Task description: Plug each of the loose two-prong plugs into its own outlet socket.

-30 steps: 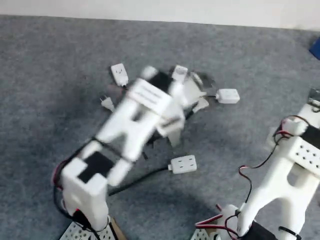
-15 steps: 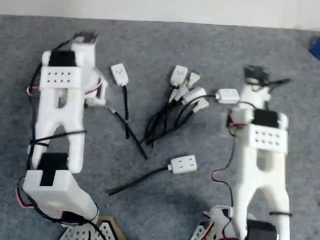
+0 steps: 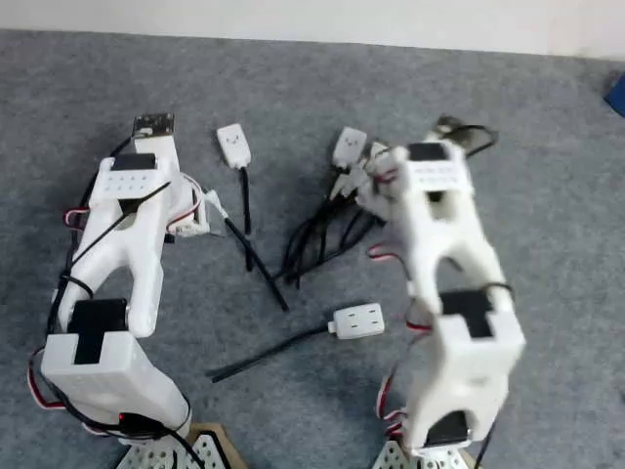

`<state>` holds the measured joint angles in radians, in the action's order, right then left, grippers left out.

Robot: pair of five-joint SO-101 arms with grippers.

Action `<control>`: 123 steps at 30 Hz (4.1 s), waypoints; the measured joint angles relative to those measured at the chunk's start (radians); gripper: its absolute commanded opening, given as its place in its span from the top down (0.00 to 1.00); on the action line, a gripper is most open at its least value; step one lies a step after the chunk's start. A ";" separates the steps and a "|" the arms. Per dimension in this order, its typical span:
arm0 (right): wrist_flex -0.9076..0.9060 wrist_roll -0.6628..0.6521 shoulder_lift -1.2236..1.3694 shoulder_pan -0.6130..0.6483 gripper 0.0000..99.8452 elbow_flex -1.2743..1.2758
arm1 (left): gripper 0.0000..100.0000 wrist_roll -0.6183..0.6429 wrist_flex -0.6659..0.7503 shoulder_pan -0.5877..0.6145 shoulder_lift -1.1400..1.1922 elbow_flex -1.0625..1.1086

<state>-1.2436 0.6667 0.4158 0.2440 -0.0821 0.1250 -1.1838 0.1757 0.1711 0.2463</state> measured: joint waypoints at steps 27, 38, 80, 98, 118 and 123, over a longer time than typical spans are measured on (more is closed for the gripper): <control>-0.112 0.023 0.489 0.002 0.80 -0.615 | 0.69 0.000 0.037 0.000 0.000 0.054; -0.298 0.025 0.594 -0.034 0.90 -0.784 | 0.69 0.000 0.037 0.000 0.000 0.054; -0.500 -1.155 0.048 0.115 0.99 -0.637 | 0.69 0.000 0.195 -0.049 0.000 0.184; -0.502 -1.662 -0.267 -0.130 0.99 -0.144 | 0.69 -0.046 0.209 -0.074 0.000 0.195; 0.092 -1.680 -0.354 -0.192 0.99 0.624 | 0.69 -0.057 0.207 -0.091 0.052 0.161; 0.138 -1.571 -0.354 -0.137 0.99 0.635 | 0.69 -0.057 0.207 -0.091 0.052 0.161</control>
<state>-1.1055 -0.9045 0.0614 0.1074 0.5531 0.0683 -0.9766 0.0852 0.2232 0.4074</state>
